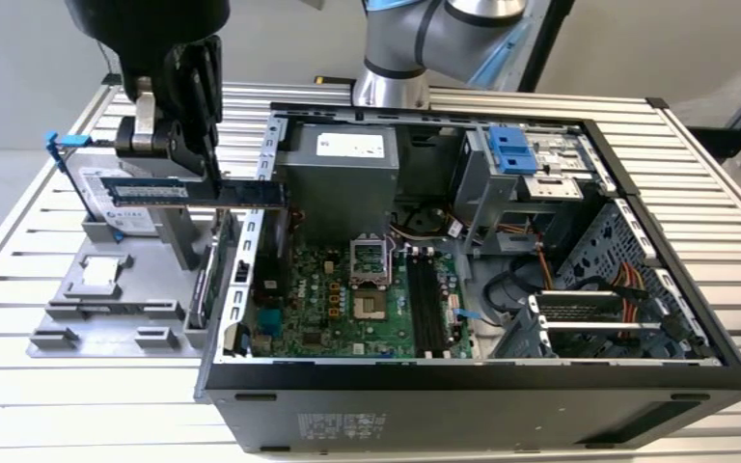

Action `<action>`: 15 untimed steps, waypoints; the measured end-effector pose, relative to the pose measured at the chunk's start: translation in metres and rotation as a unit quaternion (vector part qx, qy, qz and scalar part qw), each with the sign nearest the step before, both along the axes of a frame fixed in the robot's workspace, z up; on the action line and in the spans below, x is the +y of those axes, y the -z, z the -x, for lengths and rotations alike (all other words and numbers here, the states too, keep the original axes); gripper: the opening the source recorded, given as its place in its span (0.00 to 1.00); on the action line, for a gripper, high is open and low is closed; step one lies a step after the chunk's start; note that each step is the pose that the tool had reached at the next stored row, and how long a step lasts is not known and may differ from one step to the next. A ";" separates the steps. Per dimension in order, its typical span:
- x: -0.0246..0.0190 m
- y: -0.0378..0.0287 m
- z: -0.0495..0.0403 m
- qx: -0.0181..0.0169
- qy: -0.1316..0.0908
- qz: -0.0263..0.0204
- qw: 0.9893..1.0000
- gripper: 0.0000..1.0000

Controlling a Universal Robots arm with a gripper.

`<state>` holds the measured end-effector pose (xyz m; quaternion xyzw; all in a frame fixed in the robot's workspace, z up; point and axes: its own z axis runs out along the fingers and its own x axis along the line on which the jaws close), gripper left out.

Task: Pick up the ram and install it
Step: 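Pick up the ram and move it above insertion slot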

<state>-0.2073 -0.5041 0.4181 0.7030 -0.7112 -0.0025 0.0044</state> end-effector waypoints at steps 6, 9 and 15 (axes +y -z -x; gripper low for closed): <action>0.0000 0.0000 -0.0041 0.000 0.000 0.000 1.000 0.00; 0.0000 0.0001 -0.0062 0.000 0.000 0.000 1.000 0.00; 0.0000 0.0001 -0.0102 0.000 0.000 0.000 1.000 0.00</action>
